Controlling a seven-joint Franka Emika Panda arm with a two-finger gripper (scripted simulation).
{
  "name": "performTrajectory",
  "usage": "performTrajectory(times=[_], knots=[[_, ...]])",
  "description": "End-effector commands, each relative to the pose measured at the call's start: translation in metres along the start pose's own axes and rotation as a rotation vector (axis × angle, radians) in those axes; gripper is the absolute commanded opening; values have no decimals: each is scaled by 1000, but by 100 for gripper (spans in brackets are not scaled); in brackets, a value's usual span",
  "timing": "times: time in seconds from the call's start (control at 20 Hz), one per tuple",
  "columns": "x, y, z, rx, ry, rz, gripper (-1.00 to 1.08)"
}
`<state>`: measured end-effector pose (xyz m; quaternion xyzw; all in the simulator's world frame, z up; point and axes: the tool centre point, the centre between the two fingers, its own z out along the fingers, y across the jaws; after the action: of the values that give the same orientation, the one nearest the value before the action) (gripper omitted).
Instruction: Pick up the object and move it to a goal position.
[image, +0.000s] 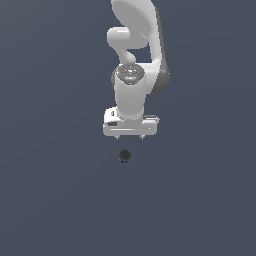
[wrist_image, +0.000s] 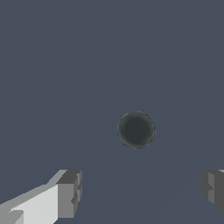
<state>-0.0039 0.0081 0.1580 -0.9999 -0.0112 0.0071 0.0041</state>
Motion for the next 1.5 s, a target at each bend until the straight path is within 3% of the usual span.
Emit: performTrajectory(times=[0.0, 0.45, 0.75, 1.45], knots=[[0, 0, 0, 0, 0, 0, 100], [10, -19, -13, 31, 34, -27, 100], [10, -16, -7, 28, 32, -23, 100], [14, 16, 77, -2, 17, 9, 100]])
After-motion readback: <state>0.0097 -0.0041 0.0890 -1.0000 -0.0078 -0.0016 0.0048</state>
